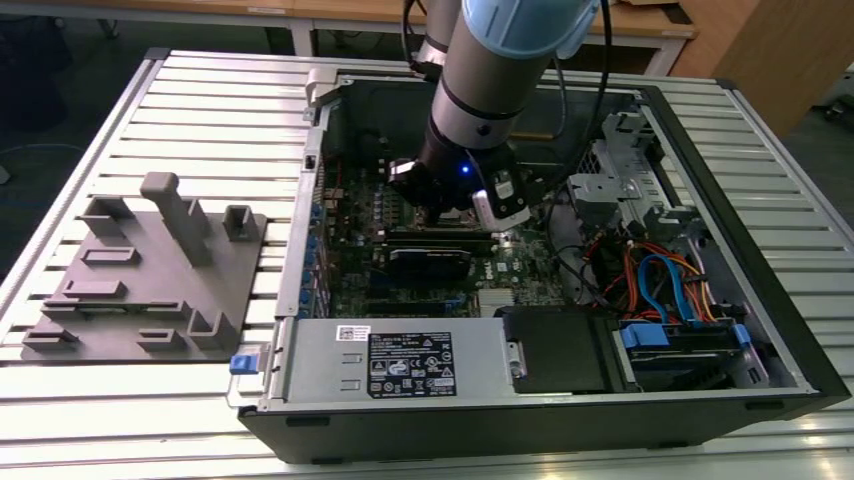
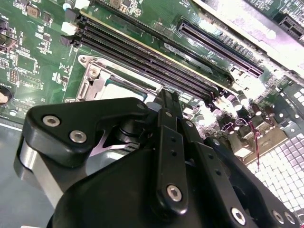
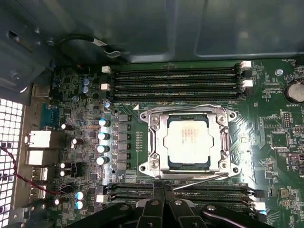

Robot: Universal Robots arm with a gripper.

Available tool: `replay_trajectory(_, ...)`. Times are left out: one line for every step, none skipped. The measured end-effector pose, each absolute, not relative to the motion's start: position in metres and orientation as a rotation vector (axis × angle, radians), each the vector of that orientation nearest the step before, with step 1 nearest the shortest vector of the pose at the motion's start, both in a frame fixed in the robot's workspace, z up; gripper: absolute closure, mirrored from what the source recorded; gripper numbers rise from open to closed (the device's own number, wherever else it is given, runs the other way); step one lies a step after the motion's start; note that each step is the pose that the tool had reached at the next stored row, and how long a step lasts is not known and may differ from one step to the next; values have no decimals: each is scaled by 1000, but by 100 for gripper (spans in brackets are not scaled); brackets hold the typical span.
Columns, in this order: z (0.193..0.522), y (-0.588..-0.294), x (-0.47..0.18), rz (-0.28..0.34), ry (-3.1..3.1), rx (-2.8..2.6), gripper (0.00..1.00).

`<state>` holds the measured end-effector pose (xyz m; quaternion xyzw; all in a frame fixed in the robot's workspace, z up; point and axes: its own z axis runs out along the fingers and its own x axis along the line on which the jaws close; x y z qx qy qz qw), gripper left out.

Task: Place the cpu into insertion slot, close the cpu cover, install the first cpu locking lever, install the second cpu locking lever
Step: 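Install the second cpu locking lever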

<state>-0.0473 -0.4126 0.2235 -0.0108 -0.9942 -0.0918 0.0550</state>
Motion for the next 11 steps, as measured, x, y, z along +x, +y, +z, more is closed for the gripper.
replay_trajectory(223, -413, -47, -279, -3018, -33, 90)
replay_trajectory(223, -413, -47, -279, -3018, -33, 90)
replay_trajectory(223, -413, -47, -279, -3018, -32, 90)
replay_trajectory(223, -413, -47, -279, -3018, -32, 90)
replay_trajectory(223, -413, -47, -279, -3018, -32, 90)
replay_trajectory(223, -413, -47, -279, -3018, -33, 90)
replay_trajectory(223, -413, -47, -279, -3018, -33, 90)
replay_trajectory(224, -413, -47, -279, -3018, -33, 90)
replay_trajectory(223, -413, -47, -279, -3018, -33, 90)
replay_trajectory(223, -413, -47, -279, -3018, -33, 90)
replay_trajectory(223, -413, -47, -279, -3018, -32, 90)
